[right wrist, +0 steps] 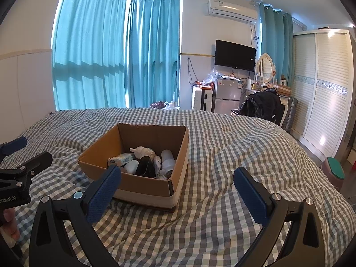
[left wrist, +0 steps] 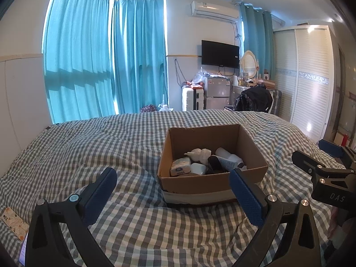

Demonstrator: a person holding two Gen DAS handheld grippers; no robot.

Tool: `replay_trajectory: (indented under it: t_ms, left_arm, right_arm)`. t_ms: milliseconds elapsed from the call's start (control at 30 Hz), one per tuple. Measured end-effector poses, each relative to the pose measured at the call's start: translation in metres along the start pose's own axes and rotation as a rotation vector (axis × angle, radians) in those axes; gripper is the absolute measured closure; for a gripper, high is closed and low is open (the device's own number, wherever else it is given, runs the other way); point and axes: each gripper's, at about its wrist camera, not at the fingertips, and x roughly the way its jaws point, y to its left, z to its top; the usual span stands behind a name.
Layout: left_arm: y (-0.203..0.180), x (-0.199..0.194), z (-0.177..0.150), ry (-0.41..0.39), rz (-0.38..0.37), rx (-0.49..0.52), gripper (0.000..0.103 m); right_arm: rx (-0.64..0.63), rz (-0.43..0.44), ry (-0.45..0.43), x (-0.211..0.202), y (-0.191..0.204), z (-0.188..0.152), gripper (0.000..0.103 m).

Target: Organize objects

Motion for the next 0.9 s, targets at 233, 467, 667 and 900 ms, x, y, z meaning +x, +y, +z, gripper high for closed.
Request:
replay_trajectory:
  t_ms: [233, 467, 667, 900]
  left_arm:
    - [-0.0039, -0.0019, 0.0019, -0.001, -0.004, 0.021, 0.0]
    - [-0.0068, 0.0011, -0.0008, 0.016, -0.02, 0.031, 0.0]
    - [-0.0084, 0.0009, -0.0032, 0.015, -0.002, 0.039, 0.0]
    - [-0.002, 0.0005, -0.0028, 0.019, -0.005, 0.001, 0.0]
  right_arm:
    - [0.001, 0.0, -0.006, -0.0036, -0.0009, 0.0005, 0.002]
    - [0.009, 0.005, -0.008, -0.0047, -0.0014, -0.0011, 0.002]
    - [0.011, 0.006, -0.004, -0.0037, -0.0015, -0.0022, 0.002]
    - [0.002, 0.005, -0.002, -0.0031, 0.001, -0.003, 0.002]
